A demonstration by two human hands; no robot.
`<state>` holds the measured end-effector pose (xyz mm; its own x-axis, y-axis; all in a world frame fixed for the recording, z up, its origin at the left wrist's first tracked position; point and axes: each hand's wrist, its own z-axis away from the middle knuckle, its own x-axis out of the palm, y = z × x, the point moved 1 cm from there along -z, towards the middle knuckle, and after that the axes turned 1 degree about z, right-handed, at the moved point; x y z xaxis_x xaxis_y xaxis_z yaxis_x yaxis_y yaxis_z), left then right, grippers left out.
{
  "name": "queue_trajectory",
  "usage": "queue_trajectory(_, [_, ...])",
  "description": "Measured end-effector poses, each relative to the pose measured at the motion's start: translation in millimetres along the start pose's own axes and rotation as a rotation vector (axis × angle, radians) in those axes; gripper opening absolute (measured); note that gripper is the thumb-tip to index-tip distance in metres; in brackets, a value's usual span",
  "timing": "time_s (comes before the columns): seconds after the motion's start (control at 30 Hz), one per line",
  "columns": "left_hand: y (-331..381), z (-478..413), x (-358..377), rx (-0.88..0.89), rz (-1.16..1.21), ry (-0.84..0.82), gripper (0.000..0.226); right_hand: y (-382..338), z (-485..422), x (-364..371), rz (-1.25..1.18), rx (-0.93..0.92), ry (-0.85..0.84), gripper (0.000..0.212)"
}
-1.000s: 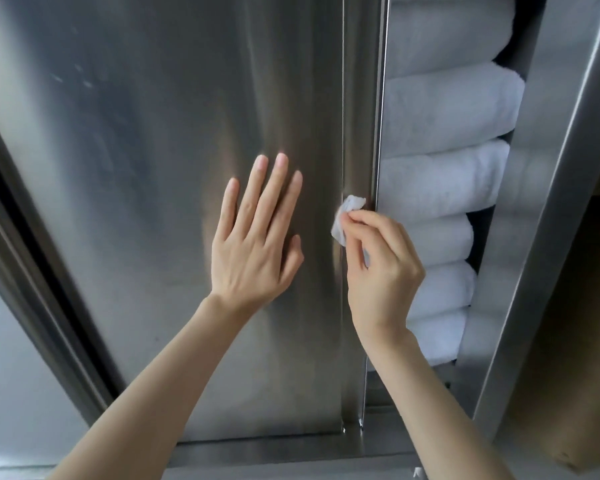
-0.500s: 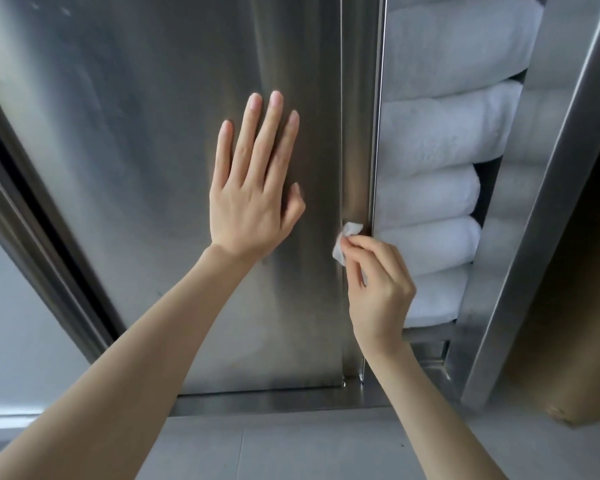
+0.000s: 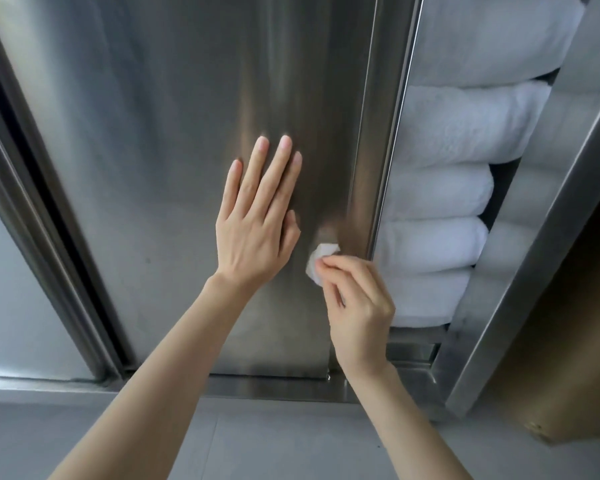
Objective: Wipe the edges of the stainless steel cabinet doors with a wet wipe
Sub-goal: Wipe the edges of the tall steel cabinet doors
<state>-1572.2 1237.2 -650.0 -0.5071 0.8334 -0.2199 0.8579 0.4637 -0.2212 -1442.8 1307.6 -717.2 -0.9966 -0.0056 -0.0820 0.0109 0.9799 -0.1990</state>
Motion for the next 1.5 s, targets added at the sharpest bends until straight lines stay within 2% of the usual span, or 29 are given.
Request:
queue_trajectory(0.07, [0,16,1,0.001,0.035,-0.021,0.062,-6,28,6,0.021,-0.006,-0.076,0.007])
queue_trajectory(0.13, [2,36,1,0.002,0.064,-0.052,0.063,-5,44,3,0.026,0.034,-0.067,0.007])
queue_trajectory(0.23, [5,56,0,-0.014,0.079,-0.079,0.066,3,21,-1,0.005,0.047,0.067,0.007])
queue_trajectory(0.37, [8,58,2,-0.039,0.083,-0.059,0.067,18,-16,0,0.091,0.052,0.205,0.007])
queue_trajectory(0.47, [15,57,2,-0.088,0.093,-0.048,0.065,23,2,2,0.088,0.075,0.176,0.009])
queue_trajectory(0.67, [27,57,-3,-0.160,0.089,-0.068,0.061,24,46,-13,0.061,0.061,-0.009,0.007])
queue_trajectory(0.77, [28,57,-4,-0.168,0.082,-0.093,0.063,19,25,-10,0.038,0.044,0.058,0.006])
queue_trajectory(0.9, [27,65,-6,-0.142,0.092,-0.141,0.065,17,26,2,0.075,0.149,0.131,0.009])
queue_trajectory(1.0, [27,76,-9,-0.126,0.083,-0.197,0.066,21,63,0,0.106,0.186,0.056,0.008])
queue_trajectory(1.2, [39,97,-9,-0.142,0.077,-0.235,0.068,38,104,-5,0.123,0.137,-0.126,0.008])
queue_trajectory(1.5, [45,106,-5,-0.145,0.061,-0.255,0.072,39,158,-5,0.168,0.287,-0.238,0.016])
